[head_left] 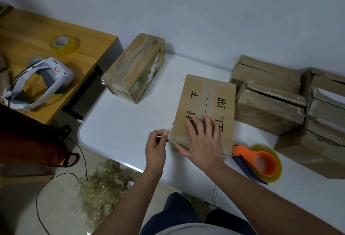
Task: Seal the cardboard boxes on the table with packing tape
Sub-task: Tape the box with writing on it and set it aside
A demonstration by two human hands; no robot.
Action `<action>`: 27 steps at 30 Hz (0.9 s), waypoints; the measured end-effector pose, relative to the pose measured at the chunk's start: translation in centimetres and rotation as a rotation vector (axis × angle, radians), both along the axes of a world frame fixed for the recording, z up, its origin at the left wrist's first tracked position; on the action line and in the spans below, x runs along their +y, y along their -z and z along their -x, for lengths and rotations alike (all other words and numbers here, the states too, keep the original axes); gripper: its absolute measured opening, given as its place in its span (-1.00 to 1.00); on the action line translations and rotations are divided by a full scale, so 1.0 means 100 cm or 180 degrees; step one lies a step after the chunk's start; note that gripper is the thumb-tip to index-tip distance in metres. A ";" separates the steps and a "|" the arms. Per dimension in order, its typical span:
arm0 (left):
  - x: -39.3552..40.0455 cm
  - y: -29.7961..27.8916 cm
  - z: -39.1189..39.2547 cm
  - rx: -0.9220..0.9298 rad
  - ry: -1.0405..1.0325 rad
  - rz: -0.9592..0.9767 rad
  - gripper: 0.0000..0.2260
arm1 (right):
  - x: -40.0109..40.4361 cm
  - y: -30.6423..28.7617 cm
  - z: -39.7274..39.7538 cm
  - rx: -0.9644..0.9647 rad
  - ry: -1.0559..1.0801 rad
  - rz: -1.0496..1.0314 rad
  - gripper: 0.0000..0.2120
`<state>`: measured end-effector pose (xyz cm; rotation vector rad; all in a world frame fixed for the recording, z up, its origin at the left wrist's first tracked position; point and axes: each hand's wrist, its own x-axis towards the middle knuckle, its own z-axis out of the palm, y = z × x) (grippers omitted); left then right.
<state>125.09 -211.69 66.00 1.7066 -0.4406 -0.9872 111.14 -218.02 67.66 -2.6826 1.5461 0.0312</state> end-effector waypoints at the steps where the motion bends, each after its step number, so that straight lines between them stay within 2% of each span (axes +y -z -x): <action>1: -0.001 0.000 0.002 -0.0045 0.0032 0.0037 -0.92 | 0.000 0.000 0.000 0.0007 -0.0016 -0.0001 -0.18; 7: -0.006 0.003 0.002 0.0057 0.0497 -0.0158 -0.90 | -0.002 0.000 -0.001 0.0080 -0.0060 -0.0045 -0.18; 10: -0.018 0.007 -0.001 0.0233 0.0389 -0.0469 -0.91 | -0.001 -0.001 -0.001 0.0084 -0.0059 -0.0046 -0.18; 14: -0.028 0.005 -0.010 -0.0044 0.0397 -0.0779 -0.90 | -0.001 -0.003 0.000 0.0115 -0.0051 -0.0061 -0.18; 17: -0.016 -0.013 -0.019 -0.0061 0.0341 -0.0640 -0.83 | -0.002 -0.003 0.000 0.0110 -0.0068 -0.0112 -0.18; 19: -0.009 -0.027 -0.015 -0.0096 0.0543 -0.0396 -0.80 | -0.002 -0.002 -0.001 0.0130 -0.0071 -0.0140 -0.18; 23: 0.006 -0.034 0.006 -0.1484 0.1632 -0.0425 -0.62 | -0.001 -0.002 -0.001 0.0173 -0.0044 -0.0215 -0.15; 27: 0.008 -0.035 -0.014 -0.1970 0.2180 -0.0221 -0.55 | -0.002 -0.002 -0.002 0.0219 -0.0082 -0.0181 -0.17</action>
